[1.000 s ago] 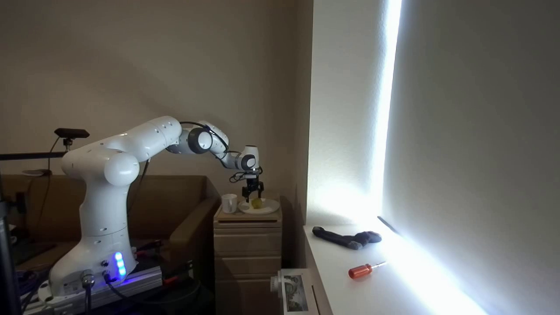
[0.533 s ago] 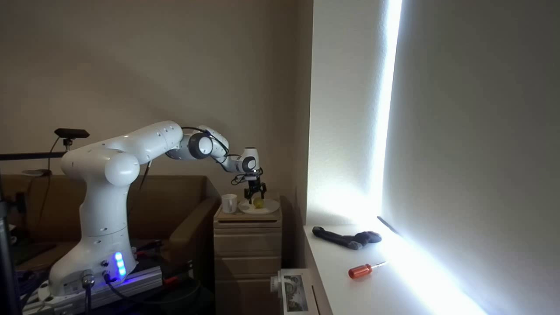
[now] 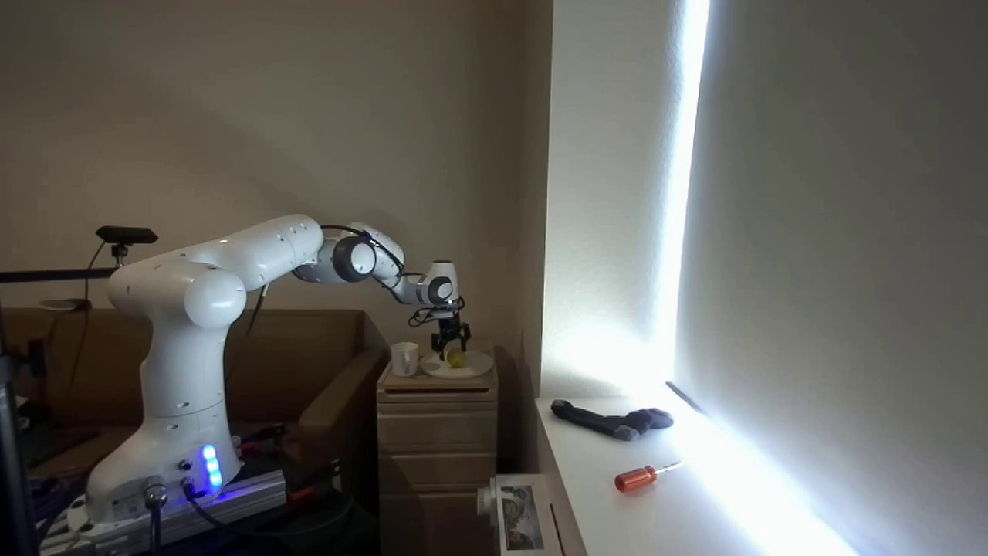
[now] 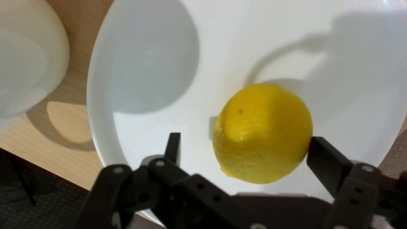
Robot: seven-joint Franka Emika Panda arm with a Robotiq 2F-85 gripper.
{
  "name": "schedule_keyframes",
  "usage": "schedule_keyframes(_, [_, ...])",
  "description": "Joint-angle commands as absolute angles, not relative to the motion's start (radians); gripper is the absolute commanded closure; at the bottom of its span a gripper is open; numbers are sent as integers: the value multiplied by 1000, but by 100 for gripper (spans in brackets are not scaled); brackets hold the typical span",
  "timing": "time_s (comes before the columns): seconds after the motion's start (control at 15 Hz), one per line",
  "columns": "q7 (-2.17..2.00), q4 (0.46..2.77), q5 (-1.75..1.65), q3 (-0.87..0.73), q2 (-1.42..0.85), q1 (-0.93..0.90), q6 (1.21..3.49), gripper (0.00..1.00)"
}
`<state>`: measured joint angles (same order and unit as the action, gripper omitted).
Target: Remove the lemon from the white plate and put it on the nightstand
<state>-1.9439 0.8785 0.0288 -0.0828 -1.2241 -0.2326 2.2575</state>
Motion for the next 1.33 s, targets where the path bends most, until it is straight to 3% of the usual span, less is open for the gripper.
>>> schedule_keyframes(0.0, [-1931, 855, 39, -62, -1245, -215, 2215, 0])
schedule_keyframes(0.07, [-1927, 856, 39, -62, -1246, -212, 2218, 0])
schedule_keyframes(0.13, [-1921, 857, 41, -58, -1246, -209, 2215, 25])
schedule_keyframes(0.27, [-1917, 853, 41, -57, -1247, -207, 2215, 33])
schedule_keyframes(0.53, [-1910, 842, 53, -44, -1246, -194, 2210, 60])
schedule_keyframes(1.27, [-1769, 954, 50, 10, -1081, -190, 2240, 64])
